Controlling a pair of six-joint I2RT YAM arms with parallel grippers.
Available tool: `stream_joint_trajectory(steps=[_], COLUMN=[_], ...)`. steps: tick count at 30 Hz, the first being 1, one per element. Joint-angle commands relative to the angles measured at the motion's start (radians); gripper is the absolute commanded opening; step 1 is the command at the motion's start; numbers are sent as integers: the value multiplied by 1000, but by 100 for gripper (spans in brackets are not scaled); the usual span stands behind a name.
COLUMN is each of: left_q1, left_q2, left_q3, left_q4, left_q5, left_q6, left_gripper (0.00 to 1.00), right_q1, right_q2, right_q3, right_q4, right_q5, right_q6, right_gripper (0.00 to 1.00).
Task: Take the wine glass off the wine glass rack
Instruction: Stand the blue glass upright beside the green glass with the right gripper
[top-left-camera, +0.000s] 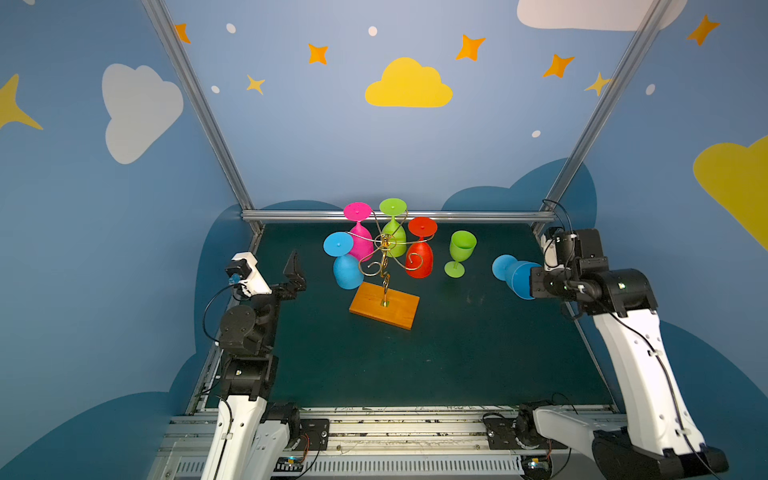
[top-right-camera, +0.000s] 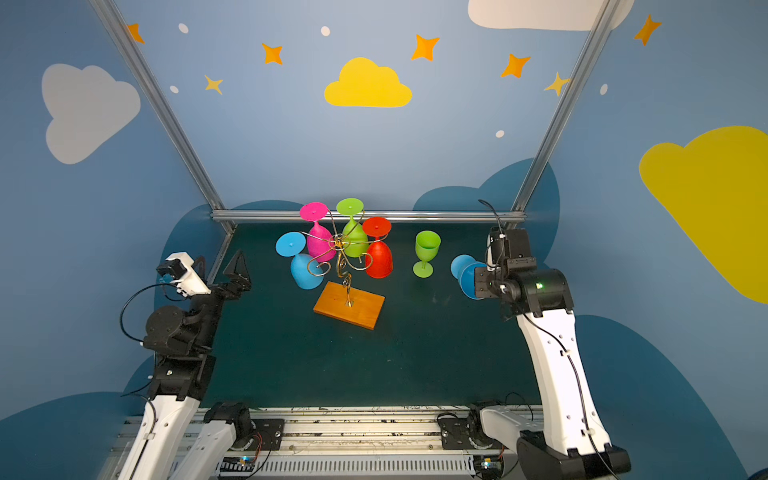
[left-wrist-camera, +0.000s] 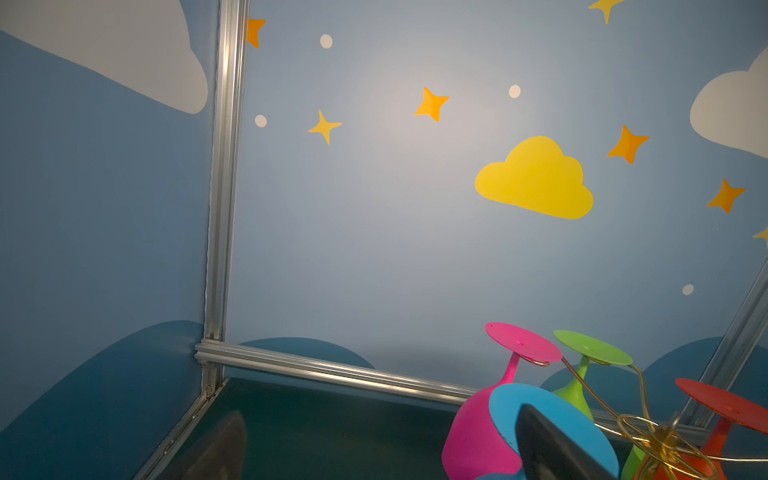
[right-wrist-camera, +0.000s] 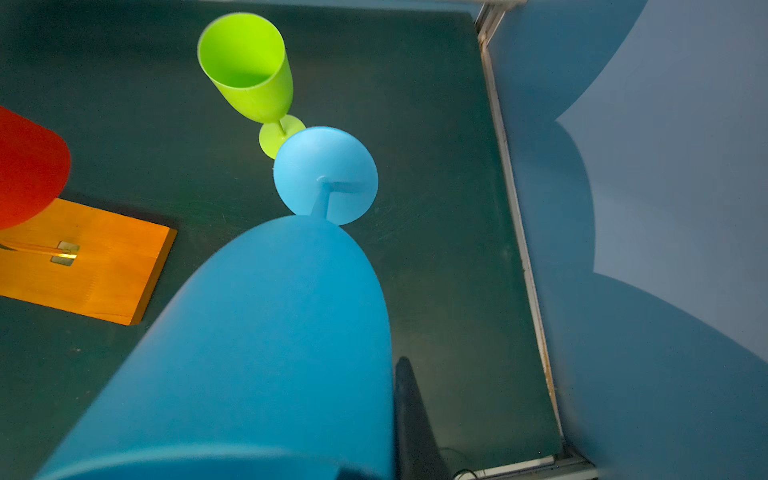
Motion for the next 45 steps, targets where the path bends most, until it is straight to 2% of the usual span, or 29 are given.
stream_joint_trajectory(steps=[1,6,11,15,19,27,31,45], left_q1=[5,5,4,5,5,6,8,12], left_q2=[-12,-25,-22,-18,-13,-7,-6,-2], left_q3=[-6,-11,-12,-9,-7,-5,-4,-6], left_q4=[-1,-9,-15,-24,-29,-34,-36,-40], left_q5=[-30,-51,-51,-49,-34,-36,-33,-37], left_q6=[17,15,11,3,1,-2,-1,1], left_gripper=[99,99,99,99,99,99,99,99], right_q1=[-63,-109,-111,-112,-113,-121,-123,-123], right_q2=[77,264,511,727,912,1013,1037,1111], right_q3=[-5,54,291,524,725,855,872,949], right_q4=[60,82,-44,-188,-301,-289,-271,-278], right_q5=[-160,-183,-153,-80,-76,-83,-108,-162], right_q6=[-34,-38,-36,8,42,15,-29,-19], right_gripper=[0,0,0,0,0,0,0,0])
